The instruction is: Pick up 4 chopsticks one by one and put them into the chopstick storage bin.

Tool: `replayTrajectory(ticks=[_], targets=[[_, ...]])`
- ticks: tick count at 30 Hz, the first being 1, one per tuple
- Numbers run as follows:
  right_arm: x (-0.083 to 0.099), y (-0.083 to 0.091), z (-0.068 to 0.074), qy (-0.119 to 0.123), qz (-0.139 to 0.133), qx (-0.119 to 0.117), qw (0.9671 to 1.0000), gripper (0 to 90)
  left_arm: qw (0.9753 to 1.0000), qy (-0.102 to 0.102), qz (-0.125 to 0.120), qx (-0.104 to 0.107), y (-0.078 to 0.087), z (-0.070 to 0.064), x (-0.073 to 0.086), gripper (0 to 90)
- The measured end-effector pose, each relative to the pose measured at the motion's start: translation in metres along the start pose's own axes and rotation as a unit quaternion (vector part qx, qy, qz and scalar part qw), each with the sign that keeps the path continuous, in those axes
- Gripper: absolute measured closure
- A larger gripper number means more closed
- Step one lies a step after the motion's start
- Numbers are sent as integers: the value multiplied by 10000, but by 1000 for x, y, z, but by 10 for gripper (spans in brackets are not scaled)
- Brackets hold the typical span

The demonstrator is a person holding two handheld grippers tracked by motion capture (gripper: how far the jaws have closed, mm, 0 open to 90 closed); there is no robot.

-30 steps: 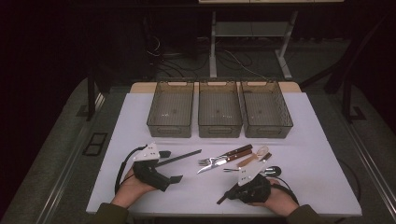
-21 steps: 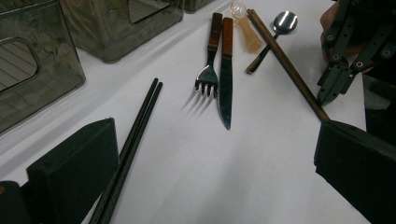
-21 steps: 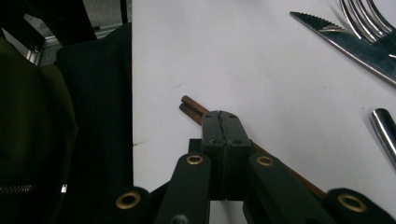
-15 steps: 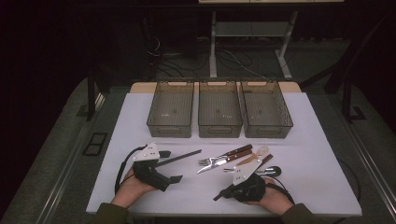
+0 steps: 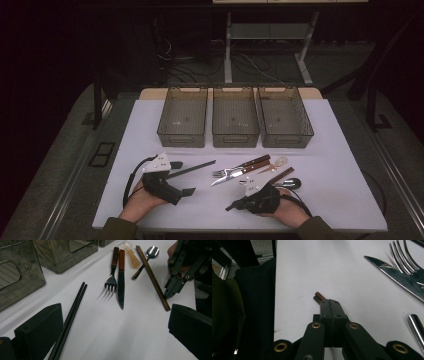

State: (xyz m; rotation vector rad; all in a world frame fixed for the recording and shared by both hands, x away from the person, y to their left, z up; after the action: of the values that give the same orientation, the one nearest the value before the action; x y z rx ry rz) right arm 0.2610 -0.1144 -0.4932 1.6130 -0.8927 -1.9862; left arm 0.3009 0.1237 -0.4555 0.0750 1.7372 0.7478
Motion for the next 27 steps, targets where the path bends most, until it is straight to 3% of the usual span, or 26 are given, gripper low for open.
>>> replayTrajectory(ticks=[27], targets=[[-13, -10, -16, -5, -69, 251, 9997, 898, 10000, -5, -5, 20, 0, 0, 0, 0]])
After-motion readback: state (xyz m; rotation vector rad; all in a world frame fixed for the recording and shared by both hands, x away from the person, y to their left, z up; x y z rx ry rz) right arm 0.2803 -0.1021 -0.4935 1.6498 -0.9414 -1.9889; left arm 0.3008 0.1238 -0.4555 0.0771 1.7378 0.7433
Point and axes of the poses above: each handheld gripper's, and its own axes: y roughly backward along the jaws, x roughly out of its underside, z roughly to its left, the point moved 6 cm from there along -y, roughly forward along the jaws, and after that the axes turned 2 degrees about -y, right-handed, at the moved point
